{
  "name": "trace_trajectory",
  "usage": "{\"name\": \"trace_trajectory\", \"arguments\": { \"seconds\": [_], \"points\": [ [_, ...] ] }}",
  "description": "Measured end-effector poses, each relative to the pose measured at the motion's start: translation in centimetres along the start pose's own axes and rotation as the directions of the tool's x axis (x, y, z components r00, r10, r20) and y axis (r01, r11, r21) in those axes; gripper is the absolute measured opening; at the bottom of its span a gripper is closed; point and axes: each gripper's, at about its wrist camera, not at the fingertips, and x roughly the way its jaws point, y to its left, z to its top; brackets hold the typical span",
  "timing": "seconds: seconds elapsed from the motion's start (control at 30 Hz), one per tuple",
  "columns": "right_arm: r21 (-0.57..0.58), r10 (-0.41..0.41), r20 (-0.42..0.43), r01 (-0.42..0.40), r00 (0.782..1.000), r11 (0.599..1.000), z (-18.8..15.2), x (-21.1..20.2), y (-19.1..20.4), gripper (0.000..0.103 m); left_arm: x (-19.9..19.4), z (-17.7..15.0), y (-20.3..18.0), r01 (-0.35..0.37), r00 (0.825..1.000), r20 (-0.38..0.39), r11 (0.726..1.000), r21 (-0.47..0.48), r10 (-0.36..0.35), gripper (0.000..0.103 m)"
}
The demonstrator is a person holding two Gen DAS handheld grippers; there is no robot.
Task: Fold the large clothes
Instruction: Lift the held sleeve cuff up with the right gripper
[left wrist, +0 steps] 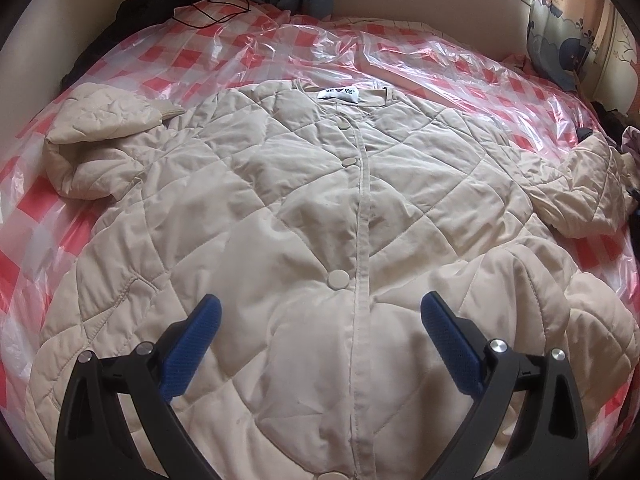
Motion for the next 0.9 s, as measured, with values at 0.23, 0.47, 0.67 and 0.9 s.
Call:
{"name": "trace_trajectory", "arguments": {
  "seconds": [0.23, 0.47, 0.67, 0.9],
  "points": [
    [-0.006, 0.012, -0.099, -0.012, 0.995, 1.000, -0.6, 2.2, 1.8, 0.050, 0.1, -0.1, -0.4, -0.004, 1.000, -0.006, 1.000, 0.018, 0.005, 0.096],
    [-0.222, 0.145, -0.097, -0.163, 0.985, 0.961, -1.4, 1.5, 7.0, 0.014, 0.2, -0.1, -0.3, 0.000, 1.000, -0.007, 1.000, 0.009, 0.000, 0.096],
    [-0.152, 0.087, -0.170, -0.114, 0.982, 0.982, -1.2, 4.1, 5.2, 0.030, 0.2, -0.1, -0.4, -0.008, 1.000, -0.012, 1.000, 0.017, 0.008, 0.096],
    [-0.222, 0.119, -0.084, -0.135, 0.989, 0.966, -1.9, 3.6, 7.0, 0.007, 0.4, -0.1, -0.3, -0.004, 1.000, -0.016, 1.000, 0.011, 0.005, 0.096]
  ]
}}
